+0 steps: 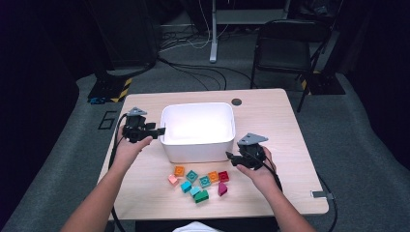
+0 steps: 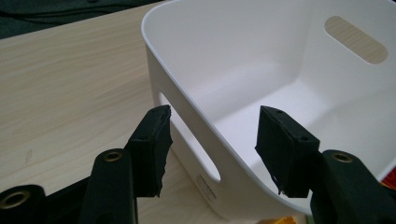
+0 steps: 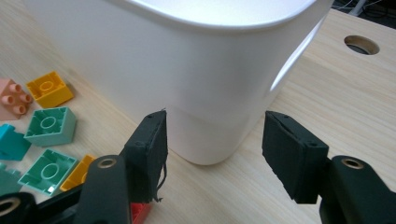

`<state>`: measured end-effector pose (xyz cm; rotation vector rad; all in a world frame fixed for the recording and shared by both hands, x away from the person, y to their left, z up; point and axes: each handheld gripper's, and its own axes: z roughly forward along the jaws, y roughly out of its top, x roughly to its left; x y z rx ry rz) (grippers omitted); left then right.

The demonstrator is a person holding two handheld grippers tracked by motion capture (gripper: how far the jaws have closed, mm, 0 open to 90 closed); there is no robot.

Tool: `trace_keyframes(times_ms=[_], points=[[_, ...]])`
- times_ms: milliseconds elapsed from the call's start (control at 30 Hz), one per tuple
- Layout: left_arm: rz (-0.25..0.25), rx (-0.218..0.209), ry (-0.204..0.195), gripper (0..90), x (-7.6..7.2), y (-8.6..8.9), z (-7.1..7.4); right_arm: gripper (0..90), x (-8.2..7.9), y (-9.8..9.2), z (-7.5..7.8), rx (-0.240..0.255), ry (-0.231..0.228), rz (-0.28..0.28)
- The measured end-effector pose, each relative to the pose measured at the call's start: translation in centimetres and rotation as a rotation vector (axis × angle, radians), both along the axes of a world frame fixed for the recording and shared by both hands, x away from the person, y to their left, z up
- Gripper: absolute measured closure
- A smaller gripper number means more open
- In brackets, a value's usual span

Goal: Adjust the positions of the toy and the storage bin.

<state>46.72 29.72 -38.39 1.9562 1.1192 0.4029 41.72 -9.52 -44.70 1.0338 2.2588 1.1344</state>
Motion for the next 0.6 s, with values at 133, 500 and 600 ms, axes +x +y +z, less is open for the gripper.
trace_keyframes(times_ms=[133, 500, 600], points=[[0.002, 0.001, -0.044, 41.8, -1.4, 1.3, 0.7, 40.4, -0.9, -0.5, 0.7, -0.002, -0.008, -0.006], [0.019, 0.015, -0.086, 40.4, -4.9, 4.3, 0.0, 41.6, -2.8, -1.2, 1.1, -0.015, 0.0, -0.01], [0.024, 0.007, -0.076, 40.4, -5.4, 4.4, -1.1, 44.0, -3.0, -1.4, 1.2, -0.003, -0.011, -0.011]])
